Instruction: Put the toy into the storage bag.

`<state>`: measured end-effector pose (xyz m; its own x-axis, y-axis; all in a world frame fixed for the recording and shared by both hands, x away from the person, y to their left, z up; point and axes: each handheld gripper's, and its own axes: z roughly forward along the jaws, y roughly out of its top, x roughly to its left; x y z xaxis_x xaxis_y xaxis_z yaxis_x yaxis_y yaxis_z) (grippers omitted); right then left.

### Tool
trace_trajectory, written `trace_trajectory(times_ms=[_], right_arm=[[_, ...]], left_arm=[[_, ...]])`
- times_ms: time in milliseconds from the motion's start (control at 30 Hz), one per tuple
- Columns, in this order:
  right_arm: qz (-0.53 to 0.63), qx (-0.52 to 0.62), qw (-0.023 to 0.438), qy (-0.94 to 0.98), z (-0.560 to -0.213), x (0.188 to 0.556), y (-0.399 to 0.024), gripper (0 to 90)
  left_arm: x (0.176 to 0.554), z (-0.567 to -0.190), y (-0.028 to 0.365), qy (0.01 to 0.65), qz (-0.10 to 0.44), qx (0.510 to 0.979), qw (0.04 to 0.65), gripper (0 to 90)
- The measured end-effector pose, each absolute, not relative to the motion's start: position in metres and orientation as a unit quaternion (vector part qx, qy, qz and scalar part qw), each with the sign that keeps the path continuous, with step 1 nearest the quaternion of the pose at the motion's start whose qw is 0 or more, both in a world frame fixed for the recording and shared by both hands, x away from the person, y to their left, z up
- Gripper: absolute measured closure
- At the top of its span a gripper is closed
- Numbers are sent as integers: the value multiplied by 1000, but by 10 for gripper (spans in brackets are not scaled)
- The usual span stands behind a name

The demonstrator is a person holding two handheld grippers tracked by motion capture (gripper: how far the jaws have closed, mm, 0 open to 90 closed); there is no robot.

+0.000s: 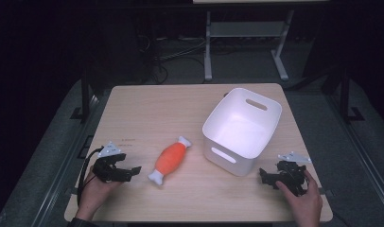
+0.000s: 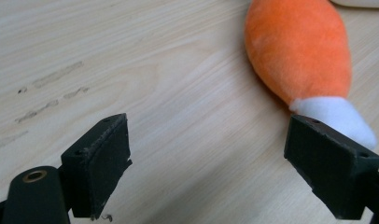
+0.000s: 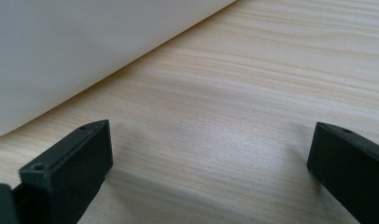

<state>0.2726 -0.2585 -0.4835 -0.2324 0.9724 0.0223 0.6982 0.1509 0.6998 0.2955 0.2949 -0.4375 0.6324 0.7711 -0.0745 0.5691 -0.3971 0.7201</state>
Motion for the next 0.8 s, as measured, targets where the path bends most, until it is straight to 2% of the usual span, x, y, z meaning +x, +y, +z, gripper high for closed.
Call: trace_trajectory(times_ms=[800], right_arm=[[303, 577, 226, 724, -484, 273, -259, 0]], left_arm=[[310, -417, 264, 383, 125, 826, 395, 135]])
